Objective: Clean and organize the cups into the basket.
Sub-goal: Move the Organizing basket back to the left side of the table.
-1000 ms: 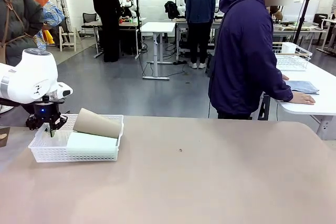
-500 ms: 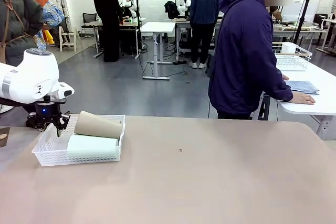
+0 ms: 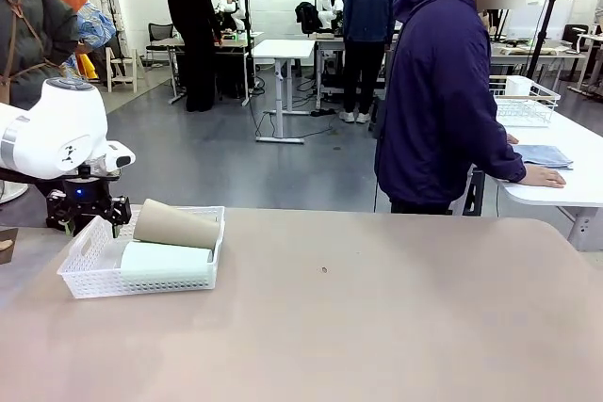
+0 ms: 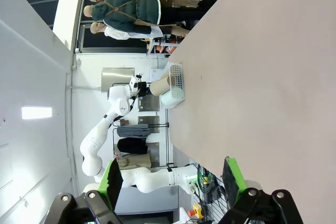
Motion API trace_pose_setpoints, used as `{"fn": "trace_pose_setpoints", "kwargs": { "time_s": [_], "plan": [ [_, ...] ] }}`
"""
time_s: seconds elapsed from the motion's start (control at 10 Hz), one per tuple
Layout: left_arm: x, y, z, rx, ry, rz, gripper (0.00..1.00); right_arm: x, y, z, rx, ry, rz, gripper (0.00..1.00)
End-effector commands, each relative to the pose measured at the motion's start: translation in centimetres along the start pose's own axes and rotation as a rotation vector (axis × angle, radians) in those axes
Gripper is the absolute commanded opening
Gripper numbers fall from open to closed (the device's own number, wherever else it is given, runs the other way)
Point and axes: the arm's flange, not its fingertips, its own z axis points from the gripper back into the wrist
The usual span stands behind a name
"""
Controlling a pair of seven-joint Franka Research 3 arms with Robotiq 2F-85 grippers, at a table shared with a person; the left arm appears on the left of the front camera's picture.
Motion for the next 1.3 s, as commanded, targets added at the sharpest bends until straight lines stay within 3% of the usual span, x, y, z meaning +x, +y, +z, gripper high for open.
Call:
{"fn": "trace_pose_setpoints", "kwargs": {
  "time_s": [0.0,0.2,0.5,0.8,1.1,1.2],
  "plan": [
    [-0.8,-0.1,0.3,0.029,0.011,0.002,1.00,-0.2,0.0,0.0,-0.005,0.015,0.015,1.00],
    [-3.2,-0.9,2.0,0.031,-0.004,0.057,1.00,-0.2,0.0,0.0,-0.005,0.015,0.015,1.00],
    [-11.2,-1.1,8.3,0.024,-0.084,0.156,1.00,-0.2,0.0,0.0,-0.005,0.015,0.015,1.00],
    [-16.7,0.3,10.8,0.030,-0.148,0.197,1.00,-0.2,0.0,0.0,-0.005,0.015,0.015,1.00],
    [-18.2,0.2,11.0,0.018,-0.182,0.168,1.00,-0.2,0.0,0.0,-0.005,0.015,0.015,1.00],
    [-15.7,0.4,12.9,0.022,-0.171,0.190,1.00,-0.2,0.0,0.0,-0.005,0.015,0.015,1.00]
  ]
}}
